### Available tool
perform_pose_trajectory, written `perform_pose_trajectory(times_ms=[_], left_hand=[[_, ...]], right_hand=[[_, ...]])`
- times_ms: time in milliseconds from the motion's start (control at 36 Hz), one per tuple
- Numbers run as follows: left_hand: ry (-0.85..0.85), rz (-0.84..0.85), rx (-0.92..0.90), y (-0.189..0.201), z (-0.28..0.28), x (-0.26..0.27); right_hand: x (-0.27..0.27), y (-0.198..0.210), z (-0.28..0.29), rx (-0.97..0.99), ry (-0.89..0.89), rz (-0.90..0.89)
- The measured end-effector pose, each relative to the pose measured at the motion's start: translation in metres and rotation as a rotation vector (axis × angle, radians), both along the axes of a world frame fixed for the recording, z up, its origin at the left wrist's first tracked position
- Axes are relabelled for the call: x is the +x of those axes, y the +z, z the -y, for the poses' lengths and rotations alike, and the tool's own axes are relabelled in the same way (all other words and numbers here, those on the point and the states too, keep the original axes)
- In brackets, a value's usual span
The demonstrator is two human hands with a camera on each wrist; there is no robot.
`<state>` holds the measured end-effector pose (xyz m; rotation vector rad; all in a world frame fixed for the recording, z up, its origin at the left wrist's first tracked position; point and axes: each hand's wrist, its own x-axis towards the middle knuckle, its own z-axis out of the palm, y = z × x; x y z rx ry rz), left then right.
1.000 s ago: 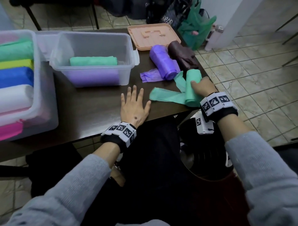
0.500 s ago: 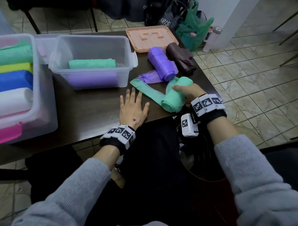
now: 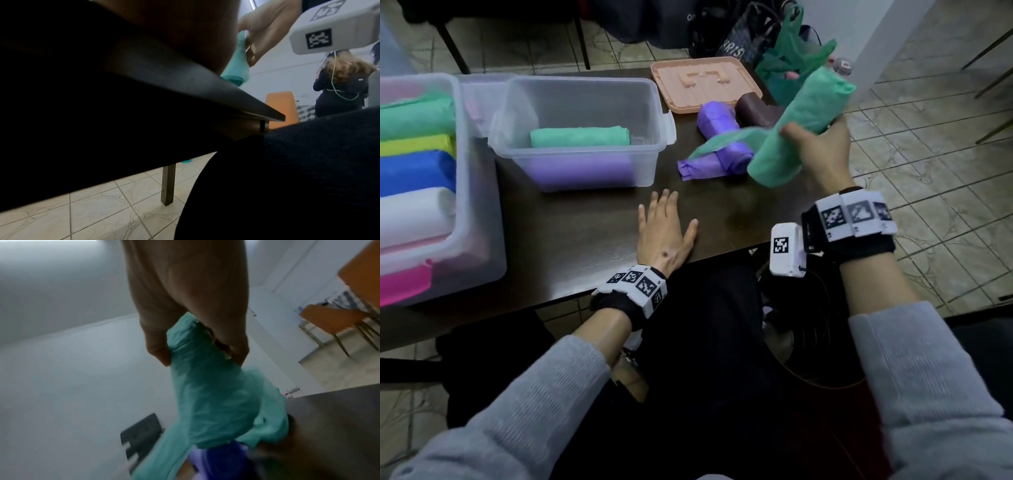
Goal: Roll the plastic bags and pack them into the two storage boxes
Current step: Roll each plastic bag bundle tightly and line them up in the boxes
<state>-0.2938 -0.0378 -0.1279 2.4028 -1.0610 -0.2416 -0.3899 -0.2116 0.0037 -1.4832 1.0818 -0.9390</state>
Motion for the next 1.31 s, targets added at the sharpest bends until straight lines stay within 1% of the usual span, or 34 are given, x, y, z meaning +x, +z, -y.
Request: perform_pose_trajectory(times_ms=[28,83,139,167,194,222,278,306,333,361,389,417,472,500,528,556,583,611,639,667,694,722,750,778,806,833,889,972,1028,1083,1167,1250,1305], left_hand=[[0.011,-0.03,-0.038,0.002,0.001,0.001],[0.046,-0.095,-0.185,0.01,0.003,0.002],[0.083,-0.201,-0.333,0.025,0.007,0.002],[0.103,-0.297,-0.37,0.035,0.01,0.001],[0.124,-0.435,-0.397,0.044,0.015,0.0],[0.15,-0.642,-0.436,0.054,0.021,0.0],[0.194,-1.184,-0.497,0.07,0.034,-0.001],[0.191,-1.423,-0.517,0.076,0.039,-0.001],[0.171,-1.592,-0.541,0.078,0.043,0.0],[0.148,-1.685,-0.58,0.08,0.047,0.0],[0.136,-1.704,-0.617,0.081,0.05,0.001],[0.155,-1.675,-0.635,0.081,0.052,0.002],[0.217,-1.573,-0.661,0.078,0.054,0.003],[0.232,-1.522,-0.675,0.077,0.055,0.004],[0.235,-1.47,-0.681,0.075,0.054,0.006],[0.227,-1.425,-0.683,0.074,0.053,0.007],[0.223,-1.374,-0.676,0.072,0.053,0.009],[0.219,-1.309,-0.662,0.068,0.052,0.013],[0.221,-1.227,-0.643,0.064,0.052,0.016],[0.227,-1.14,-0.622,0.061,0.051,0.018],[0.229,-1.078,-0.596,0.058,0.051,0.018],[0.223,-1.049,-0.572,0.053,0.05,0.019],[0.213,-1.041,-0.551,0.05,0.049,0.018],[0.203,-1.042,-0.527,0.048,0.048,0.018],[0.199,-1.048,-0.507,0.048,0.046,0.018],[0.193,-1.06,-0.485,0.048,0.045,0.018],[0.198,-1.1,-0.427,0.048,0.044,0.021],[0.246,-1.157,-0.365,0.051,0.045,0.026],[0.242,-1.146,-0.378,0.052,0.049,0.028],[0.22,-1.093,-0.408,0.054,0.054,0.029],[0.212,-1.042,-0.46,0.067,0.061,0.03],[0.227,-0.967,-0.505,0.079,0.068,0.032],[0.198,-0.916,-0.537,0.088,0.072,0.032]], right_hand=[[0.001,0.005,0.0,0.064,0.009,0.131],[0.001,0.01,-0.001,0.226,0.053,0.344],[0.0,0.013,-0.002,0.368,0.12,0.483],[-0.001,0.013,-0.004,0.428,0.165,0.517],[-0.001,0.012,-0.007,0.481,0.209,0.536],[-0.002,0.01,-0.009,0.523,0.263,0.551],[-0.003,0.004,-0.015,0.577,0.359,0.585],[-0.004,0.0,-0.019,0.607,0.392,0.6],[-0.005,-0.005,-0.022,0.626,0.424,0.606],[-0.007,-0.009,-0.025,0.634,0.434,0.591],[-0.008,-0.014,-0.027,0.634,0.436,0.555],[-0.01,-0.016,-0.028,0.636,0.453,0.508],[-0.011,-0.021,-0.027,0.625,0.432,0.384],[-0.011,-0.025,-0.025,0.6,0.372,0.338],[-0.012,-0.031,-0.021,0.533,0.28,0.282],[-0.012,-0.037,-0.018,0.426,0.181,0.185],[-0.014,-0.041,-0.017,0.264,0.081,0.039],[-0.016,-0.045,-0.015,0.043,-0.009,-0.118],[-0.019,-0.051,-0.014,-0.194,-0.028,-0.223],[-0.021,-0.054,-0.015,-0.39,0.019,-0.277],[-0.022,-0.056,-0.02,-0.52,0.134,-0.311],[-0.021,-0.057,-0.023,-0.584,0.298,-0.371],[-0.02,-0.059,-0.027,-0.621,0.474,-0.467],[-0.019,-0.063,-0.029,-0.627,0.612,-0.583],[-0.018,-0.066,-0.03,-0.629,0.701,-0.679],[-0.017,-0.068,-0.031,-0.608,0.733,-0.736],[-0.015,-0.069,-0.034,-0.604,0.71,-0.807],[-0.013,-0.065,-0.04,-0.695,0.705,-0.971],[-0.012,-0.062,-0.043,-0.755,0.74,-1.057],[-0.011,-0.061,-0.045,-0.795,0.773,-1.137],[-0.011,-0.059,-0.045,-0.802,0.794,-1.168],[-0.011,-0.061,-0.048,-0.727,0.84,-1.155],[-0.01,-0.062,-0.049,-0.697,0.866,-1.18]])
